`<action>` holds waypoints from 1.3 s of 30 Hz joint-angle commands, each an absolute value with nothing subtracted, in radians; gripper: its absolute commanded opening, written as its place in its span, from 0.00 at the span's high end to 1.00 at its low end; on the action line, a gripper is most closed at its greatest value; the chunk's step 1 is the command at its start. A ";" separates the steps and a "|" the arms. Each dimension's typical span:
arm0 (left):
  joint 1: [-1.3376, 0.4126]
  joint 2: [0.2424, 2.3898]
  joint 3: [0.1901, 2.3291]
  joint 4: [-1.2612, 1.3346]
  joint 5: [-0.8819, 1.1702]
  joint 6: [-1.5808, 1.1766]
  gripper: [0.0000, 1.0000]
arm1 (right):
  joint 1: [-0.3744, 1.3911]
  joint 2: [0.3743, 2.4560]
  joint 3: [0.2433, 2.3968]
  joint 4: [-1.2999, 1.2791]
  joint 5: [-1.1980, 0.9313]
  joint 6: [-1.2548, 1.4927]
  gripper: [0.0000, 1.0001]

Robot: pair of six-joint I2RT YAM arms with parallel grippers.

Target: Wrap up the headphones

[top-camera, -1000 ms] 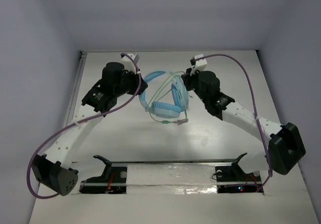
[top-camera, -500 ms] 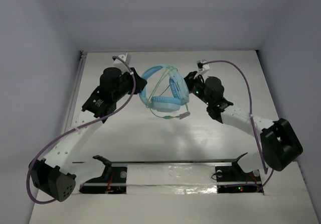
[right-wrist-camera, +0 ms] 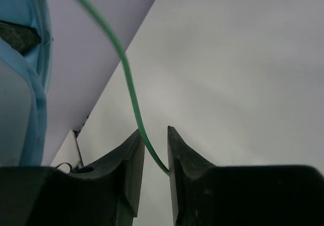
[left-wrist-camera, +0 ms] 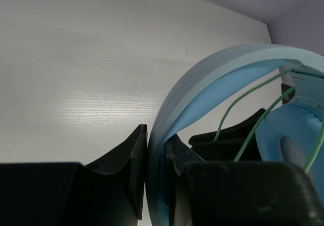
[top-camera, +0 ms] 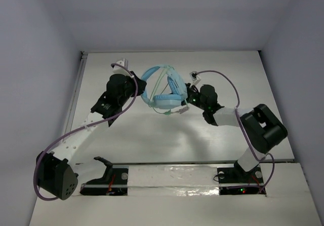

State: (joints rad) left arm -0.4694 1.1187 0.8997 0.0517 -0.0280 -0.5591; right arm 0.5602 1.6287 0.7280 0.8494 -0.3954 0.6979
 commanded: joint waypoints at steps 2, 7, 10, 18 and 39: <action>-0.465 1.106 0.911 0.310 -0.034 -0.681 1.00 | 0.572 1.727 0.745 1.032 -0.518 0.744 0.66; -0.465 1.114 0.923 0.278 -0.083 -0.677 1.00 | 0.572 1.804 0.746 1.103 -0.511 0.798 0.91; -0.465 1.129 0.911 0.311 -0.103 -0.684 1.00 | 0.572 1.827 0.704 1.194 -0.538 0.856 0.74; -0.465 1.189 0.842 0.408 -0.242 -0.709 1.00 | 0.572 1.833 0.603 1.282 -0.508 0.943 0.92; -0.476 1.661 0.942 0.502 -0.399 -0.767 1.00 | 0.572 1.820 0.505 1.241 -0.399 1.057 0.94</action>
State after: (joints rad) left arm -0.4763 1.6630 0.8722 0.3584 -0.3527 -0.7227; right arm 0.5640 1.8454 0.4946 1.2026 -0.4076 1.0554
